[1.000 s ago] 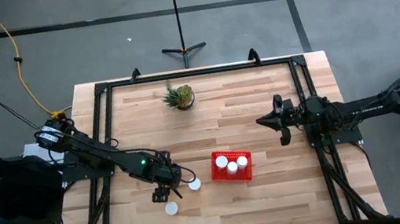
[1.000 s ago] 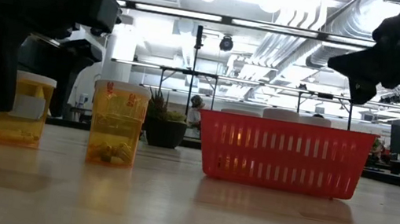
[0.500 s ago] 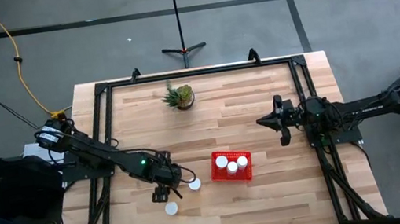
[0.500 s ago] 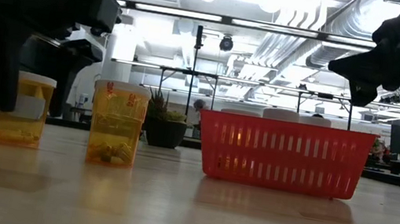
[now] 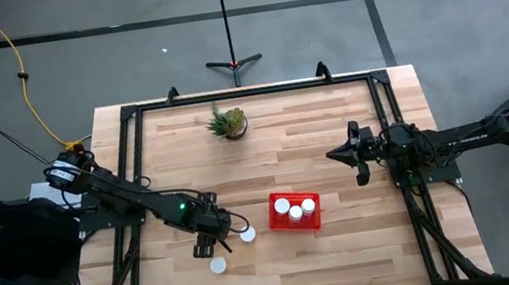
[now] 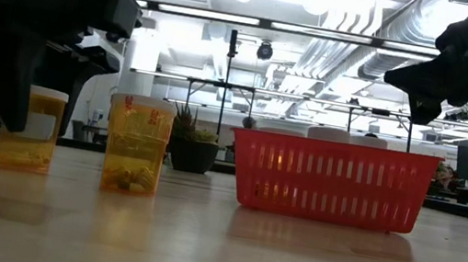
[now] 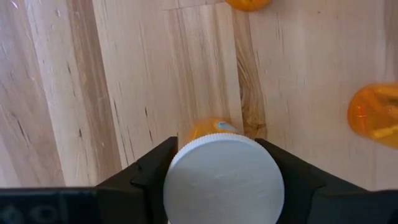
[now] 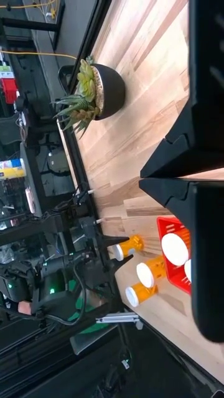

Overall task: Pick and place pill bottles into a basket
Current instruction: Put the orange pill bottle into the red bin

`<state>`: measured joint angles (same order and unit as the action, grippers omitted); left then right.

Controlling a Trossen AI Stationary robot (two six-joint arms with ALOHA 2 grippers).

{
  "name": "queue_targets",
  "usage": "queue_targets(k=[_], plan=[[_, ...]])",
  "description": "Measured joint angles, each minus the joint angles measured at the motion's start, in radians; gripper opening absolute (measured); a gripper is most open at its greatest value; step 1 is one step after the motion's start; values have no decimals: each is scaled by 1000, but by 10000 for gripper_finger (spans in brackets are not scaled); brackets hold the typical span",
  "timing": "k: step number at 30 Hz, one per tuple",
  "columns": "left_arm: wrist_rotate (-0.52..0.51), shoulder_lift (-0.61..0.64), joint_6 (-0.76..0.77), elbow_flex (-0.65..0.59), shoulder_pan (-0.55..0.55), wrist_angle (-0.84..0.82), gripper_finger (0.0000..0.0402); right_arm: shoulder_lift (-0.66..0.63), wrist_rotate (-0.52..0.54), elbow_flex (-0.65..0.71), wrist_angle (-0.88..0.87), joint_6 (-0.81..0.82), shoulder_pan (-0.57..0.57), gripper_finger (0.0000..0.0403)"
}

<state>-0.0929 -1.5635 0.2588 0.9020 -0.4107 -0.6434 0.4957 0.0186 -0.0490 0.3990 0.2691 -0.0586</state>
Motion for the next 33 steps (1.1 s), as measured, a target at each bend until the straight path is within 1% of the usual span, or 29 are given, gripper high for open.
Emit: queue_targets(k=[6,9,12,15,18,20,22,27,31,33], plan=[[2,0,0,0,0,0,253,0,3,0,-20,0,0,1],[12,0,0,1,0,-3,247,0,19,0,-27,1,0,2],[14,0,0,23,0,-19,231,0,69,0,-30,2,0,1],[14,0,-4,51,0,-22,230,0,169,0,-29,11,0,2],[12,1,-23,82,0,-39,239,0,235,0,-32,19,0,6],[9,1,-26,98,3,-53,252,0,249,0,-45,18,0,8],[8,1,-26,121,7,-75,256,0,264,0,-66,19,0,9],[0,1,-55,178,37,-116,234,0,265,0,-96,27,0,5],[-2,1,-71,212,68,-126,234,0,266,0,-96,43,0,1],[-2,1,-72,225,82,-126,241,0,265,0,-96,44,0,1]])
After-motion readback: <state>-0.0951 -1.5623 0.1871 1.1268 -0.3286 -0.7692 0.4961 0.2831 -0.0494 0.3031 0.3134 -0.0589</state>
